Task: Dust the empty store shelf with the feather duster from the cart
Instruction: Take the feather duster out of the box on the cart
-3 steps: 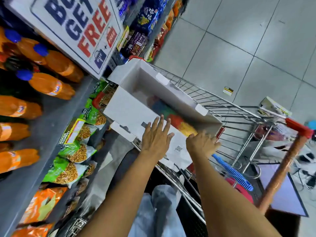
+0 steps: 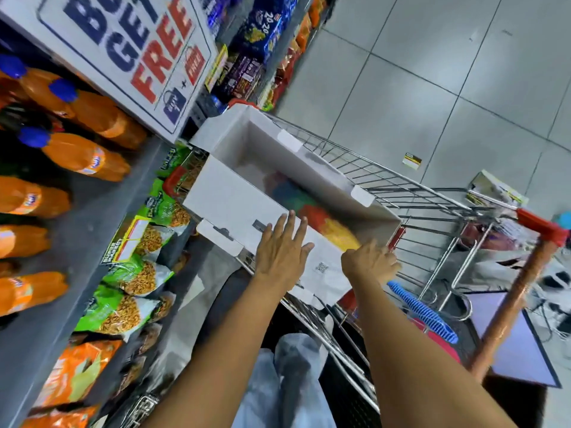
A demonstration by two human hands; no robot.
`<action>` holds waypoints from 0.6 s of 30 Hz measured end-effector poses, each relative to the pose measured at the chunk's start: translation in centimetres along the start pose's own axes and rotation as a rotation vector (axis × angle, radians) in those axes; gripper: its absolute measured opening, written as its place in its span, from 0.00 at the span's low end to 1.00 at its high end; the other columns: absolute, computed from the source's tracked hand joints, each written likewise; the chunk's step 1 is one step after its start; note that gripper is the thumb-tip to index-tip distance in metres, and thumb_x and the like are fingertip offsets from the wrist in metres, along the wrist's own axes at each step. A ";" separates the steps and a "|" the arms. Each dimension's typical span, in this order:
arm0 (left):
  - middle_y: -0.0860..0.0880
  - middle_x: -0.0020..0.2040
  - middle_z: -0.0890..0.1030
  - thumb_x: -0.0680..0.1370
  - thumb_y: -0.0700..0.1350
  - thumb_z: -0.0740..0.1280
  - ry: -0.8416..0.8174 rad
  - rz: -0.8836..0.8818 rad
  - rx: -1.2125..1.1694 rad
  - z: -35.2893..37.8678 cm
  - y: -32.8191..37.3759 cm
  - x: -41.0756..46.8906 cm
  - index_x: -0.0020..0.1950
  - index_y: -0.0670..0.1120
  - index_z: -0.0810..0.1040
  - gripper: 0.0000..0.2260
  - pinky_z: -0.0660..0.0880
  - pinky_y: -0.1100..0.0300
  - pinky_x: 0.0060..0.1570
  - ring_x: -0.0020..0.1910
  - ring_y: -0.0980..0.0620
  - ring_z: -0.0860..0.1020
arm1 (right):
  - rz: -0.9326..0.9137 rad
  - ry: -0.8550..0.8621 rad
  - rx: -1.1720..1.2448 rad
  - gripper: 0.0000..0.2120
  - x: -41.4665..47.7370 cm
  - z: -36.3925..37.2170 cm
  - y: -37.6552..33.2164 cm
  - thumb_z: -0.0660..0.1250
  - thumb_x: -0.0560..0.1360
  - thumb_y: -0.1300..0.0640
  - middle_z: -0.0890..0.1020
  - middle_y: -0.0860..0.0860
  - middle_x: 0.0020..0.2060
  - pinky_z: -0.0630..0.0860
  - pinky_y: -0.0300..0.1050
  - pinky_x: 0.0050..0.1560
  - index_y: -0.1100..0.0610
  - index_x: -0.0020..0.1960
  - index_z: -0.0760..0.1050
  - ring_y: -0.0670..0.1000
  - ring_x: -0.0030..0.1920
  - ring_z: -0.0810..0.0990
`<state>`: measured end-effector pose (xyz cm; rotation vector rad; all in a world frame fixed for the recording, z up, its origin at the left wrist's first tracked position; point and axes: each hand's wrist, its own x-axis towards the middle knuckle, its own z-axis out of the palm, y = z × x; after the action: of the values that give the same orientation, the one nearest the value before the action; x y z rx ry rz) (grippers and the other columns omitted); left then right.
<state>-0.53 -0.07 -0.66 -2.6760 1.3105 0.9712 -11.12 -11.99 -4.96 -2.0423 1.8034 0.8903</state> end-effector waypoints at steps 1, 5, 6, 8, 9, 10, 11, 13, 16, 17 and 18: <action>0.42 0.77 0.50 0.82 0.54 0.46 -0.005 0.011 0.008 0.3 0.0 0.0 0.75 0.46 0.46 0.24 0.49 0.49 0.72 0.75 0.45 0.47 | 0.032 -0.020 0.013 0.24 0.1 -0.2 0.0 0.58 0.76 0.53 0.69 0.63 0.69 0.63 0.57 0.67 0.63 0.69 0.66 0.63 0.69 0.66; 0.43 0.77 0.50 0.82 0.54 0.46 -0.003 0.024 0.032 0.5 0.0 -0.3 0.75 0.45 0.47 0.24 0.49 0.49 0.72 0.75 0.46 0.48 | 0.048 -0.115 -0.172 0.21 0.5 -0.2 1.2 0.55 0.78 0.52 0.71 0.60 0.68 0.65 0.53 0.67 0.59 0.68 0.65 0.61 0.68 0.68; 0.43 0.77 0.50 0.82 0.54 0.46 -0.003 0.023 0.029 0.6 0.0 -0.4 0.75 0.45 0.47 0.24 0.49 0.49 0.72 0.75 0.46 0.48 | 0.034 -0.143 -0.194 0.20 0.4 -0.3 1.4 0.55 0.78 0.53 0.72 0.59 0.67 0.65 0.53 0.67 0.59 0.68 0.65 0.60 0.68 0.69; 0.43 0.77 0.50 0.82 0.53 0.47 0.003 0.018 0.020 0.6 -0.1 -0.4 0.75 0.45 0.46 0.24 0.48 0.50 0.72 0.75 0.46 0.48 | 0.003 -0.169 -0.225 0.20 0.5 -0.2 1.8 0.55 0.77 0.55 0.72 0.58 0.66 0.65 0.52 0.65 0.58 0.68 0.66 0.59 0.67 0.70; 0.43 0.77 0.50 0.82 0.53 0.47 0.009 0.017 0.018 0.6 -0.1 -0.4 0.75 0.45 0.46 0.24 0.48 0.50 0.72 0.75 0.46 0.48 | -0.013 -0.170 -0.246 0.20 0.5 -0.3 2.0 0.55 0.78 0.55 0.72 0.57 0.66 0.66 0.51 0.64 0.58 0.69 0.66 0.58 0.67 0.70; 0.43 0.77 0.49 0.82 0.53 0.47 0.011 0.010 0.018 0.6 -0.2 -0.4 0.75 0.45 0.46 0.25 0.48 0.50 0.72 0.75 0.46 0.48 | -0.028 -0.165 -0.258 0.20 0.6 -0.5 2.1 0.55 0.78 0.55 0.71 0.57 0.66 0.67 0.51 0.64 0.58 0.69 0.66 0.58 0.66 0.71; 0.43 0.77 0.49 0.82 0.54 0.47 0.014 0.004 0.019 0.7 -0.3 -0.4 0.75 0.45 0.46 0.25 0.47 0.50 0.72 0.75 0.46 0.47 | -0.044 -0.161 -0.259 0.20 0.7 -0.6 2.2 0.54 0.78 0.55 0.71 0.58 0.66 0.68 0.51 0.63 0.58 0.69 0.66 0.58 0.66 0.71; 0.43 0.77 0.49 0.82 0.54 0.47 0.015 -0.013 0.018 0.7 -0.3 -0.4 0.75 0.45 0.46 0.25 0.47 0.51 0.72 0.75 0.46 0.47 | -0.039 -0.172 -0.225 0.19 0.6 -0.7 2.1 0.55 0.78 0.55 0.70 0.58 0.65 0.69 0.51 0.62 0.58 0.68 0.67 0.58 0.64 0.72; 0.43 0.77 0.48 0.82 0.53 0.47 0.004 -0.018 0.001 0.6 -0.4 -0.6 0.75 0.45 0.46 0.25 0.47 0.51 0.72 0.75 0.46 0.47 | -0.015 -0.170 -0.183 0.19 0.5 -0.7 2.1 0.57 0.78 0.55 0.69 0.59 0.64 0.69 0.51 0.61 0.59 0.68 0.68 0.59 0.63 0.73; 0.42 0.77 0.49 0.82 0.53 0.47 0.008 -0.016 -0.009 0.5 -0.5 -0.7 0.75 0.45 0.47 0.25 0.47 0.51 0.73 0.75 0.46 0.47 | -0.018 -0.169 -0.185 0.19 0.3 -0.8 2.0 0.57 0.78 0.56 0.70 0.59 0.64 0.69 0.51 0.62 0.59 0.68 0.67 0.59 0.64 0.72; 0.42 0.77 0.49 0.81 0.54 0.46 0.012 -0.015 -0.013 0.5 -0.5 -0.8 0.75 0.45 0.47 0.25 0.47 0.51 0.72 0.75 0.46 0.48 | -0.020 -0.177 -0.195 0.19 0.3 -0.9 2.1 0.56 0.78 0.56 0.71 0.59 0.65 0.68 0.51 0.62 0.59 0.68 0.67 0.59 0.64 0.71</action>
<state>-0.79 1.00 -0.74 -2.7013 1.2886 0.9667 -12.85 -13.16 -4.04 -2.0159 1.6573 1.2418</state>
